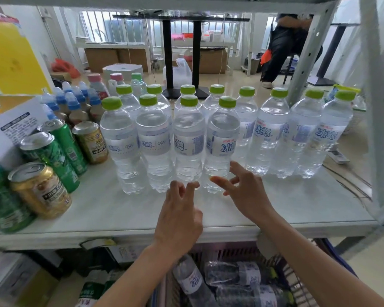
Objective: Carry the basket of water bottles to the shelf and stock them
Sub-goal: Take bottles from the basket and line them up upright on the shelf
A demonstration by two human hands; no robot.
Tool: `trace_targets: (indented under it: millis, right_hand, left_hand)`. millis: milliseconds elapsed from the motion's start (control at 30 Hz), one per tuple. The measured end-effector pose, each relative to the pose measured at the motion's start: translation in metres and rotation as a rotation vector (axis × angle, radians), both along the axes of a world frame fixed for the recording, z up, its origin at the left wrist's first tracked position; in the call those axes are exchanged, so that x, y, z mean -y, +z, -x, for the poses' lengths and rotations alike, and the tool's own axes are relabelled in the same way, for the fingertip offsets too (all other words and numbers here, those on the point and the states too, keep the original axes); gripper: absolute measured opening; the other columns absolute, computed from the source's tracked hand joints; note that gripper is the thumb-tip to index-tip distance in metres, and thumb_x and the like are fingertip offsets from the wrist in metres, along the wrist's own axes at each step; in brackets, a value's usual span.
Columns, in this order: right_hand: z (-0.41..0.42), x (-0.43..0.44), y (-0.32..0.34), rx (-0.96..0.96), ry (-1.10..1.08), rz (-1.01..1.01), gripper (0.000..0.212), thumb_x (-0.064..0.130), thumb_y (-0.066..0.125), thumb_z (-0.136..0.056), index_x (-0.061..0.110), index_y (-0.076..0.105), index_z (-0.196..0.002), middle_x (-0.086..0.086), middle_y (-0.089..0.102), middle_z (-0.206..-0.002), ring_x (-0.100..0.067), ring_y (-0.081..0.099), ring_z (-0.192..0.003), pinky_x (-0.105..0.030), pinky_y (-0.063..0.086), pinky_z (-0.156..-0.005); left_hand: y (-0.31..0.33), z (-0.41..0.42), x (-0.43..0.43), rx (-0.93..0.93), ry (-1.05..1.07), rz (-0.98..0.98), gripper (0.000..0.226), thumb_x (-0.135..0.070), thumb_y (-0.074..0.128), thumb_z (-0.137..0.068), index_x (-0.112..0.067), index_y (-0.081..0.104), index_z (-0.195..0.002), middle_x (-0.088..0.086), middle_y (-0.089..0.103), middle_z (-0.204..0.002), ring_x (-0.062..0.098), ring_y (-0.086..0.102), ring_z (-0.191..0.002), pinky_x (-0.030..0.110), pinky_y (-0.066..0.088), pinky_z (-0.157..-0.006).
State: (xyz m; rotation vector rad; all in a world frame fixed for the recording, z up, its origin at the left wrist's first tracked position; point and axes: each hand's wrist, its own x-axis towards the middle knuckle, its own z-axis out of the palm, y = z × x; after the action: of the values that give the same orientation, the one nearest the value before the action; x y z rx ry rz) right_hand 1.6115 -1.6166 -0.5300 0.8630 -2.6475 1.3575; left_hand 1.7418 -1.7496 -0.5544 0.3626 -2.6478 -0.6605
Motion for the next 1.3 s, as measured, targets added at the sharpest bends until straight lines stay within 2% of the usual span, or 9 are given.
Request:
trace_targets:
  millis: [233, 400, 533, 600, 700, 800, 967, 1100, 1300]
  right_hand:
    - [0.001, 0.003, 0.001, -0.005, 0.029, -0.004, 0.055, 0.056, 0.069, -0.087, 0.038, 0.055, -0.137, 0.002, 0.078, -0.087, -0.004, 0.073, -0.062, -0.034, 0.061, -0.077]
    - [-0.019, -0.022, 0.023, 0.058, -0.05, -0.149, 0.081, 0.06, 0.069, -0.085, 0.017, 0.042, -0.149, -0.004, 0.067, -0.132, -0.017, 0.074, -0.098, -0.035, 0.056, -0.093]
    - [-0.07, -0.092, 0.037, 0.032, 0.013, 0.028, 0.025, 0.039, 0.065, -0.097, 0.017, 0.068, -0.086, 0.003, 0.074, -0.069, -0.007, 0.068, -0.05, -0.02, 0.055, -0.054]
    - [-0.09, -0.132, 0.016, 0.012, 0.092, 0.047, 0.04, 0.028, 0.061, -0.1, 0.019, 0.06, -0.061, 0.001, 0.063, -0.049, -0.01, 0.055, -0.037, -0.02, 0.044, -0.043]
    - [-0.092, -0.17, -0.026, -0.013, 0.177, -0.061, 0.047, 0.023, 0.058, -0.098, 0.023, 0.043, -0.053, 0.008, 0.042, -0.042, -0.009, 0.039, -0.035, -0.023, 0.033, -0.039]
    - [-0.077, -0.185, -0.071, -0.082, 0.35, -0.472, 0.044, 0.021, 0.056, -0.101, 0.02, 0.047, -0.057, 0.011, 0.049, -0.048, -0.006, 0.045, -0.038, -0.022, 0.037, -0.042]
    - [-0.06, -0.192, -0.164, 0.239, 0.515, -1.278, 0.029, 0.034, 0.052, -0.098, 0.011, 0.065, -0.108, -0.007, 0.067, -0.11, -0.025, 0.066, -0.096, -0.035, 0.057, -0.081]
    - [-0.044, -0.191, -0.181, 0.153, 0.448, -1.326, 0.032, 0.018, 0.055, -0.099, 0.011, 0.06, -0.129, -0.01, 0.065, -0.127, -0.029, 0.066, -0.113, -0.031, 0.052, -0.083]
    - [-0.029, -0.172, -0.214, -0.082, 0.303, -1.218, 0.044, 0.009, 0.064, -0.087, 0.009, 0.059, -0.13, -0.011, 0.065, -0.129, -0.028, 0.068, -0.112, -0.033, 0.059, -0.08]
  left_hand:
    - [0.0, -0.002, 0.005, 0.008, -0.055, -0.055, 0.061, -0.011, 0.059, -0.095, -0.024, 0.038, -0.15, 0.0, 0.032, -0.13, 0.018, 0.049, -0.121, 0.033, 0.049, -0.107]
    - [0.004, -0.016, -0.009, -0.114, -0.009, 0.048, 0.04, -0.012, 0.062, -0.089, -0.009, 0.06, -0.129, 0.008, 0.052, -0.12, 0.027, 0.061, -0.106, 0.036, 0.052, -0.095]
    - [0.002, -0.036, -0.045, -0.256, -0.578, 0.074, 0.01, -0.008, 0.057, -0.085, -0.005, 0.065, -0.09, 0.0, 0.054, -0.087, 0.017, 0.048, -0.058, 0.027, 0.044, -0.051]
    - [-0.014, -0.044, -0.067, -0.135, -0.824, 0.144, 0.009, -0.008, 0.056, -0.085, -0.006, 0.064, -0.088, 0.004, 0.056, -0.087, 0.018, 0.039, -0.057, 0.03, 0.041, -0.047]
    - [-0.06, -0.044, -0.083, 0.519, -0.783, 0.274, 0.018, -0.02, 0.05, -0.098, -0.01, 0.062, -0.105, 0.007, 0.061, -0.098, 0.027, 0.06, -0.073, 0.036, 0.057, -0.064]
    - [-0.096, -0.044, -0.076, 1.057, -0.549, 0.33, 0.031, -0.021, 0.046, -0.105, -0.011, 0.06, -0.131, 0.012, 0.064, -0.106, 0.029, 0.06, -0.089, 0.039, 0.049, -0.073]
    - [-0.149, -0.048, -0.064, 1.149, -0.291, 0.231, 0.047, -0.024, 0.055, -0.099, -0.007, 0.051, -0.142, 0.017, 0.063, -0.137, 0.032, 0.065, -0.122, 0.035, 0.054, -0.092]
    - [-0.179, -0.055, -0.057, 1.017, -0.202, 0.211, 0.029, -0.02, 0.051, -0.096, -0.013, 0.061, -0.123, 0.01, 0.071, -0.122, 0.026, 0.07, -0.1, 0.033, 0.058, -0.084]
    - [-0.179, -0.047, -0.085, 0.771, -0.317, 0.3, 0.038, -0.005, 0.06, -0.097, -0.006, 0.06, -0.135, 0.017, 0.066, -0.13, 0.034, 0.065, -0.119, 0.042, 0.054, -0.09]
